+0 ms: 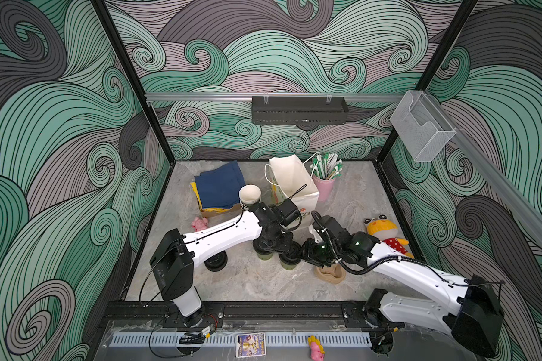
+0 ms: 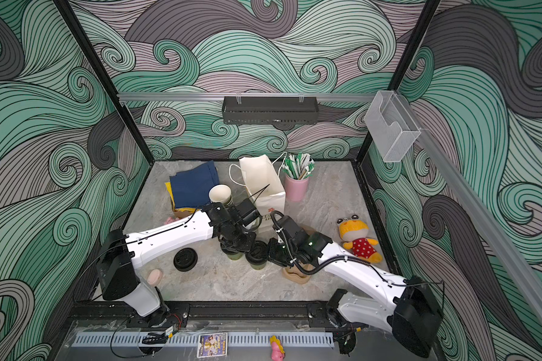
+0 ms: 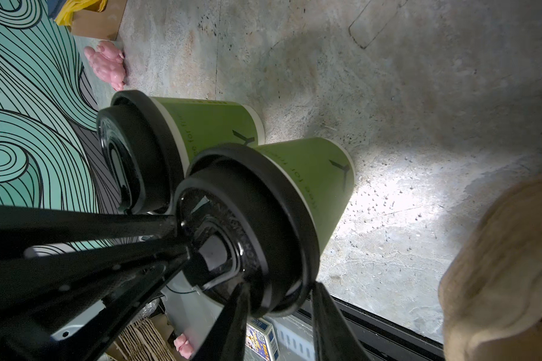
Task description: Pack the takeout coffee
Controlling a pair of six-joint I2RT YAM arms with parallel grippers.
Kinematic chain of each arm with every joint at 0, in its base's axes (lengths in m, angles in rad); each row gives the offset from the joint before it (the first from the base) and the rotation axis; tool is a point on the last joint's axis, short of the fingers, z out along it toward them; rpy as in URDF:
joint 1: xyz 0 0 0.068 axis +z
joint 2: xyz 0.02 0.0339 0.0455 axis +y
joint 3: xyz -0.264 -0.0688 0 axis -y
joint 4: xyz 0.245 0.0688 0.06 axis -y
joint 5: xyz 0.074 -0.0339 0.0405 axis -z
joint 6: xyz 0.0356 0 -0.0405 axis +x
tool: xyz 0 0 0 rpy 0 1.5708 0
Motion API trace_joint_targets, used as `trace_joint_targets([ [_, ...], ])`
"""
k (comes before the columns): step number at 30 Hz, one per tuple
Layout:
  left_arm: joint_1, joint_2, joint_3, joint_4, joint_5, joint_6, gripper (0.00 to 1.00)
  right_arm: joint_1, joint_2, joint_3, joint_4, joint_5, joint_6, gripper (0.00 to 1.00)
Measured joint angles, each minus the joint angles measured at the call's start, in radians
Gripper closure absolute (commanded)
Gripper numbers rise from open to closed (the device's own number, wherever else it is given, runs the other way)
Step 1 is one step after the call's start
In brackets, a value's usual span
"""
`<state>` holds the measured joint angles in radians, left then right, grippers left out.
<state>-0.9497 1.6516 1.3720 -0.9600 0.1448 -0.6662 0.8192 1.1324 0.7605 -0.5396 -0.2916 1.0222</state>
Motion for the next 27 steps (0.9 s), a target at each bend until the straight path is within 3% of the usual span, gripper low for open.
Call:
trace_joint_targets([
  [4, 0.0, 0.0, 0.0, 0.003, 0.0, 0.005, 0.83, -0.002, -0.058, 0.0, -0.058, 0.029, -0.026, 0.52],
  [12, -0.006, -0.006, -0.009, 0.019, 0.01, 0.032, 0.81, -0.057, -0.141, 0.0, -0.111, 0.032, -0.066, 0.53],
  [17, -0.018, -0.008, -0.022, 0.055, 0.022, 0.051, 0.8, -0.086, -0.139, 0.0, -0.117, 0.022, -0.095, 0.54],
  [22, -0.022, -0.029, -0.053, 0.086, 0.024, 0.055, 0.7, -0.101, -0.099, 0.023, -0.121, 0.007, -0.138, 0.55],
  [27, -0.023, -0.04, -0.068, 0.101, 0.013, 0.053, 0.68, -0.102, -0.04, 0.04, -0.111, -0.008, -0.173, 0.57],
])
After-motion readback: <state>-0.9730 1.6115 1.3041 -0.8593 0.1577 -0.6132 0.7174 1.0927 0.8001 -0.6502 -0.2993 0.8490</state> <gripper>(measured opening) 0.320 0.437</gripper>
